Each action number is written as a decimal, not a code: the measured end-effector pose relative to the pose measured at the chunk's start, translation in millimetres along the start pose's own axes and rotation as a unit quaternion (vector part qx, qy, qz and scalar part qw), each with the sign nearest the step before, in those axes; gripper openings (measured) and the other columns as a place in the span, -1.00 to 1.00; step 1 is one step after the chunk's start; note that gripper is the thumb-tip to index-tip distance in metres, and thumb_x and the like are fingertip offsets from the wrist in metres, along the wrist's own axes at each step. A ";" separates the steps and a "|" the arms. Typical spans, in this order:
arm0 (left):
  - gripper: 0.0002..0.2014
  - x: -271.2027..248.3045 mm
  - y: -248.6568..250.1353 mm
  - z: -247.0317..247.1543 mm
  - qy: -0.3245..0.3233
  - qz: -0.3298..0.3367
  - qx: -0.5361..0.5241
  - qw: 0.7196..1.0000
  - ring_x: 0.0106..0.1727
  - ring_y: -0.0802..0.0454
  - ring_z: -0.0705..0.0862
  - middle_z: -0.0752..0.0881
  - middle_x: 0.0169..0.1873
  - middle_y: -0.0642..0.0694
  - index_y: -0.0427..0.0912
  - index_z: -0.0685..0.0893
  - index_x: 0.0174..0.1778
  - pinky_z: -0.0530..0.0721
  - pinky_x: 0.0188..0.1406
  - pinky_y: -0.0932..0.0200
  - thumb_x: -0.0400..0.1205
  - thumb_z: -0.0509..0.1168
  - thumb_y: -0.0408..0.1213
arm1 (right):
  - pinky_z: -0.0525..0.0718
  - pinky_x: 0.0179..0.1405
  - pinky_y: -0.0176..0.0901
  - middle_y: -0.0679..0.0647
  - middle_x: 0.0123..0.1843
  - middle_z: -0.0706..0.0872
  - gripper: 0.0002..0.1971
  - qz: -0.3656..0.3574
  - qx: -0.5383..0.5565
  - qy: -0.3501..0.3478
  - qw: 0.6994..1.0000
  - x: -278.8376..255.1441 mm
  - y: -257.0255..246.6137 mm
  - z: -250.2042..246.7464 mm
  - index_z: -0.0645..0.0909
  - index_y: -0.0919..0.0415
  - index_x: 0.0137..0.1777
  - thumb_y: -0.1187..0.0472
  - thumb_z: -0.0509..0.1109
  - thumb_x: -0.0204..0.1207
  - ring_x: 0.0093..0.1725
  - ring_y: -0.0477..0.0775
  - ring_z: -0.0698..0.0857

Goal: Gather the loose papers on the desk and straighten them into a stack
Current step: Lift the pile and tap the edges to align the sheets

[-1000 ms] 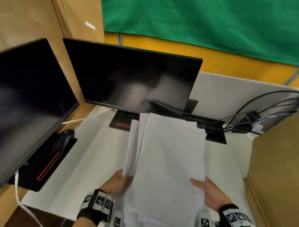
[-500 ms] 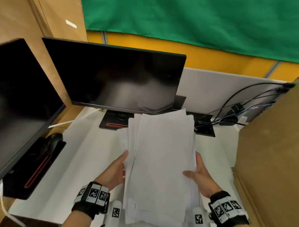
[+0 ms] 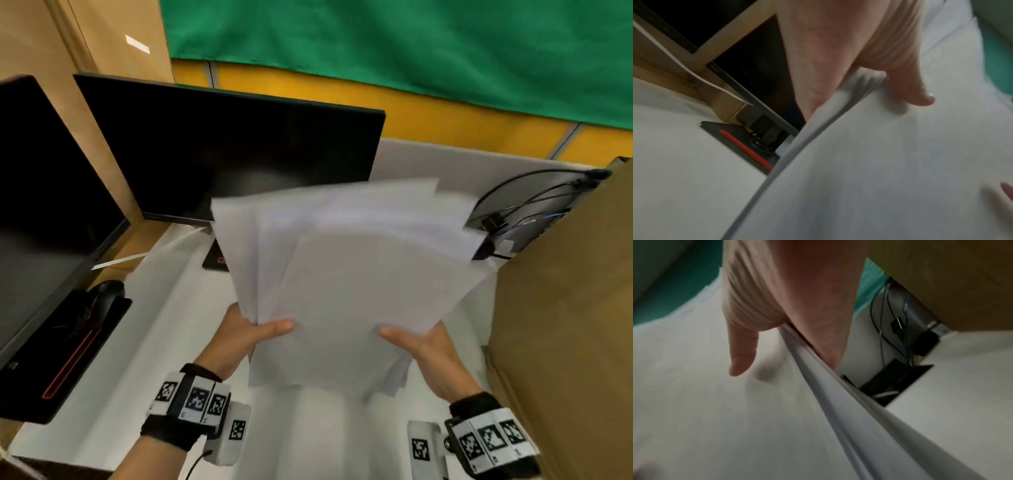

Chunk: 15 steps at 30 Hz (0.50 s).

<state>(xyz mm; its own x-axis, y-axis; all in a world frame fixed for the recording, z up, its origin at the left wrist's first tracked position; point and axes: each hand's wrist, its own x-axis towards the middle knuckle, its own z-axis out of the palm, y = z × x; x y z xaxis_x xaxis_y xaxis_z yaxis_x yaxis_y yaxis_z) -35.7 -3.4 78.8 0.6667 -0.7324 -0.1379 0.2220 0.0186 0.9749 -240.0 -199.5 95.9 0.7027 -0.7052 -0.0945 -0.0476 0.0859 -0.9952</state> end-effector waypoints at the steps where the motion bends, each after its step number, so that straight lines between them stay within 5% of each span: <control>1: -0.27 -0.3 -3.4 3.7 0.001 -0.005 0.019 1.000 0.15 -0.06 0.79 0.84 0.06 -0.11 -0.06 0.74 0.11 0.76 0.11 0.06 -0.03 0.72 -0.06 | 0.76 -0.08 -0.24 0.01 -0.10 0.91 -0.64 0.016 -0.003 0.011 1.000 1.6 9.9 4.8 0.74 0.17 0.02 0.40 0.63 0.20 0.02 0.08 0.85; 6: -0.59 5.4 5.5 20.0 0.063 0.022 0.035 0.997 -0.01 0.13 0.82 0.88 -0.14 0.09 -0.02 0.74 -0.02 0.71 0.23 -0.06 0.31 0.55 -0.54 | 0.76 -0.23 -0.32 -0.10 -0.24 0.90 -0.77 0.000 -0.007 0.048 0.999 6.0 -0.7 21.4 0.76 0.13 -0.12 0.48 0.52 0.39 -0.14 -0.02 0.87; 11: -0.43 -3.8 53.3 21.0 0.041 0.145 -0.008 0.989 0.09 0.02 0.80 0.85 0.01 -0.04 -0.27 0.66 0.23 0.75 0.04 0.22 0.28 0.59 -0.43 | 0.74 -0.25 -0.38 -0.14 -0.22 0.89 -0.83 -0.127 0.001 0.032 0.991 -2.7 -60.8 16.7 0.76 0.22 -0.07 0.42 0.53 0.37 -0.21 -0.11 0.85; 15: -0.21 -4.6 26.8 9.4 0.050 0.058 0.024 0.997 0.02 0.07 0.83 0.88 -0.09 0.01 -0.25 0.74 0.09 0.73 -0.10 0.36 -0.07 0.72 -0.04 | 0.78 -0.10 -0.30 -0.07 -0.18 0.91 -0.80 -0.065 -0.013 0.009 0.998 -8.8 -39.4 13.5 0.77 0.29 -0.05 0.47 0.53 0.33 -0.15 -0.11 0.86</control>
<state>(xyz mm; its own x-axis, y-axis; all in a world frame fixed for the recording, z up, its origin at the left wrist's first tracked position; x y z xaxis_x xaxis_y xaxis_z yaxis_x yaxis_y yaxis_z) -39.5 -6.0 107.2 0.7538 -0.6561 -0.0373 0.1057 0.0650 0.9923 -234.8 -187.3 136.3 0.6907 -0.7223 0.0355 0.0240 -0.0261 -0.9994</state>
